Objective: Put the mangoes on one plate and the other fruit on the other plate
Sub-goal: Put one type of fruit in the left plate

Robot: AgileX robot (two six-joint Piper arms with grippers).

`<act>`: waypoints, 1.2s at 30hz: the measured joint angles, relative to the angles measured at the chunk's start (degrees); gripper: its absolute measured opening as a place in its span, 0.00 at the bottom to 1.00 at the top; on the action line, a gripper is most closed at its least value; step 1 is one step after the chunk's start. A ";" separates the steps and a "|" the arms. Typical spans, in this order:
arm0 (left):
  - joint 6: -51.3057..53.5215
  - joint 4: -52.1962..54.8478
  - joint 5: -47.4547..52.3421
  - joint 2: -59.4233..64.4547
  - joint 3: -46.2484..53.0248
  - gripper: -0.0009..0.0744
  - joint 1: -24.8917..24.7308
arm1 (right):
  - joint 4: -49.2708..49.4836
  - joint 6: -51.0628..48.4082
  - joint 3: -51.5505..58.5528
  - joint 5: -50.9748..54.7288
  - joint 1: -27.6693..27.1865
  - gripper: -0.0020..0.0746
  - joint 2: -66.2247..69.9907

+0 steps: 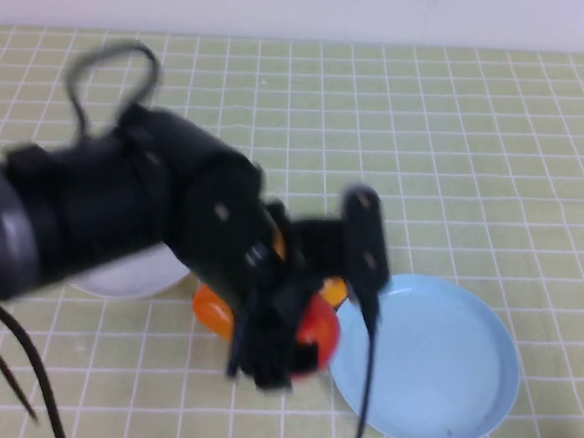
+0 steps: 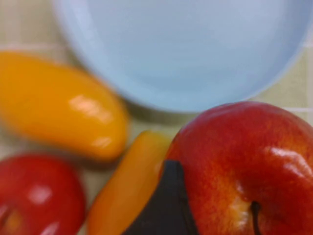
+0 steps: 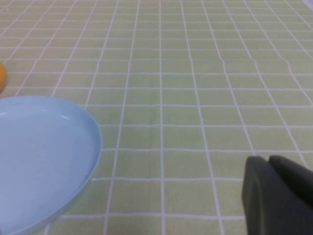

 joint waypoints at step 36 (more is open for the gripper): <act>-33.38 8.09 -1.89 8.64 -9.68 0.90 37.12 | 0.00 0.00 0.00 0.00 0.00 0.00 0.00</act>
